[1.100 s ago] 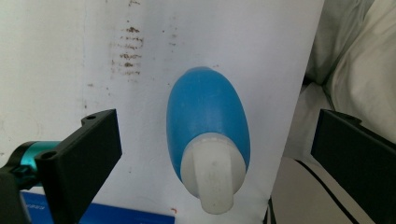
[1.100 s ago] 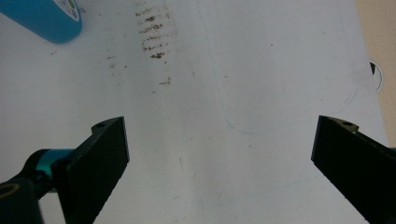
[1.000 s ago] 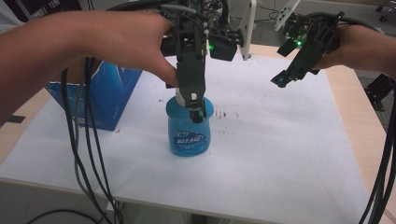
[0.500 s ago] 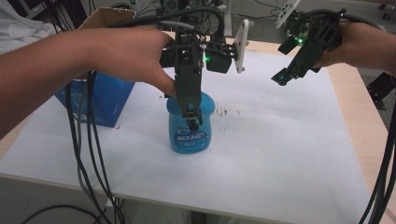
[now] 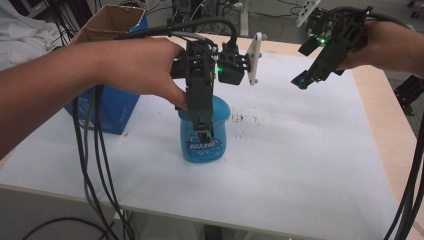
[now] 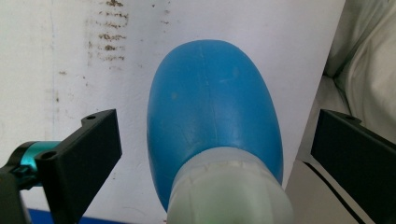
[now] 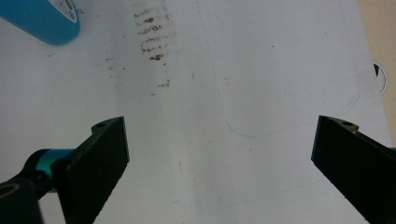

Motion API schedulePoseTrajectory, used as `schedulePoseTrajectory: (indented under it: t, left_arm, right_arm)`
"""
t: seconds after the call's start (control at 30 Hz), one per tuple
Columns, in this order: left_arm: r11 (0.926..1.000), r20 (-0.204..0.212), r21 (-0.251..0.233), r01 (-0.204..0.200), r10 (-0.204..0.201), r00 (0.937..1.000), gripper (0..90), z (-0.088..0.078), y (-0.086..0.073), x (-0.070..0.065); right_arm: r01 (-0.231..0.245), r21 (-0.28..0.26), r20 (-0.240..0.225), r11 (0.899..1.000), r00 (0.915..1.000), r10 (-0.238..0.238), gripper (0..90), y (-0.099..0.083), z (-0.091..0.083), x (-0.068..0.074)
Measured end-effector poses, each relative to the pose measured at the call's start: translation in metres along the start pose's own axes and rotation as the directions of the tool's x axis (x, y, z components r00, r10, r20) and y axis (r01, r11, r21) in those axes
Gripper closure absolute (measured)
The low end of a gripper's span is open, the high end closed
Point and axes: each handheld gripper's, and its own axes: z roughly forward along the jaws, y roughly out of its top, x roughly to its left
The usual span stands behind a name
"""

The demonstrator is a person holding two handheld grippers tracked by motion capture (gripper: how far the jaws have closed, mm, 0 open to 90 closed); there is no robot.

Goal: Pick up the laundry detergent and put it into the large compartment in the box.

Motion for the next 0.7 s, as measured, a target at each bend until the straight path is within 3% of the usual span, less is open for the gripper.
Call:
schedulePoseTrajectory:
  t: [0.3,0.4,0.7]
  left_arm:
    - [0.9999,0.004,0.001,0.012,-0.012,0.9999,2.5,0.0043,-0.0021,0.0038]
    - [1.0000,0.009,-0.002,0.004,-0.004,1.0000,7.7,0.0042,-0.0019,0.0042]
    - [0.9998,0.009,0.012,0.013,-0.013,0.9999,10.3,0.0091,-0.0017,0.0060]
  right_arm:
    - [0.002,-0.002,-0.002,1.000,1.0000,-0.002,3.2,0.0008,0.0019,-0.0006]
    - [0.001,-0.005,-0.003,1.000,1.0000,-0.001,3.1,0.0007,0.0021,-0.0010]
    - [-0.002,-0.011,-0.002,1.000,1.0000,0.002,3.2,0.0000,0.0022,-0.0022]
